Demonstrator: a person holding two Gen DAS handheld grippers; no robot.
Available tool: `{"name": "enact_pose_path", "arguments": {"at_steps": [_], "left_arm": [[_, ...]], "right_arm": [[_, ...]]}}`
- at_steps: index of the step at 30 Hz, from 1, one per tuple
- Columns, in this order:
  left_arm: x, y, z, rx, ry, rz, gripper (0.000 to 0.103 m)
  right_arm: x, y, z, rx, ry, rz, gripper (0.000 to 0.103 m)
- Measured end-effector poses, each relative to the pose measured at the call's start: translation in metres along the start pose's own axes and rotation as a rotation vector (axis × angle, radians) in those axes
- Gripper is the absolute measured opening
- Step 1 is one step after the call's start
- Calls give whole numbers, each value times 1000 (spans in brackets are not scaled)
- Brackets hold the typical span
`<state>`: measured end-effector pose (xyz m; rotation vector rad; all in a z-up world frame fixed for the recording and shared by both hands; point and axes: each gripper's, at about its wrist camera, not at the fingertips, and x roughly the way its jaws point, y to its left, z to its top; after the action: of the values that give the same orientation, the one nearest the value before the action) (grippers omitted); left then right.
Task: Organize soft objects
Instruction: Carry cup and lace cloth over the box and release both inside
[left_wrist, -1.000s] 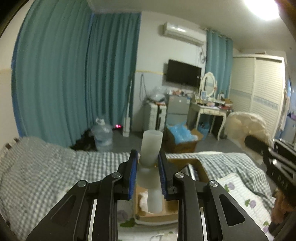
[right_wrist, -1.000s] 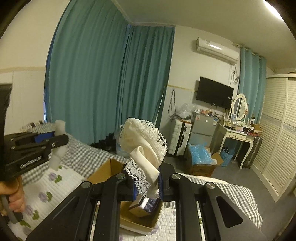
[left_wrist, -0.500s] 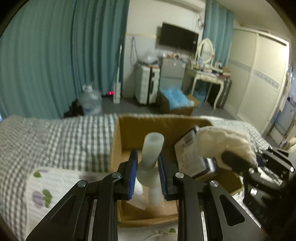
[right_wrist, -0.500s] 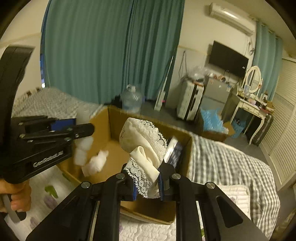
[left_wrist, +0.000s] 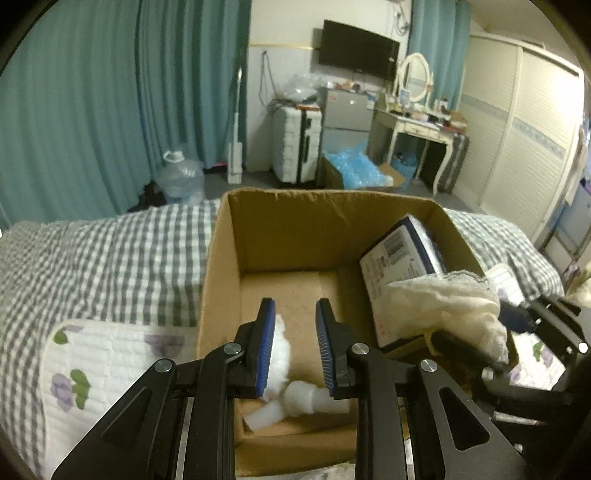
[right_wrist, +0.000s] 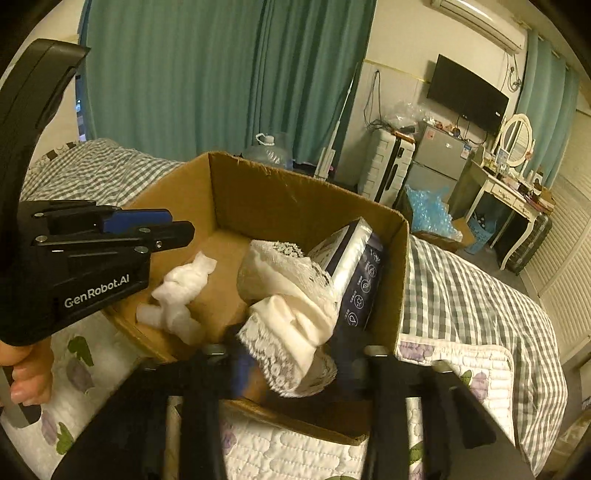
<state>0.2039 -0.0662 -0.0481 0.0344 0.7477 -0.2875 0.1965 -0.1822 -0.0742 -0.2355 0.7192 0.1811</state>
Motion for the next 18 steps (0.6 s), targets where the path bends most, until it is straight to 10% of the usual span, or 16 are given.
{"name": "enact_pose_path", "arguments": {"at_steps": [7,11,18], "left_arm": [[-25,6,12,-37,-34,17,26],[-50,12,16,-66,-87,20,70],[-116,13,24,-68,-228,58,75]], "right_arm": [[-27,-2,6,16,-59,-5,74],[-52,-5,11,25,-115,-24,80],[-113,-12,21,63,-225,-68,94]]}}
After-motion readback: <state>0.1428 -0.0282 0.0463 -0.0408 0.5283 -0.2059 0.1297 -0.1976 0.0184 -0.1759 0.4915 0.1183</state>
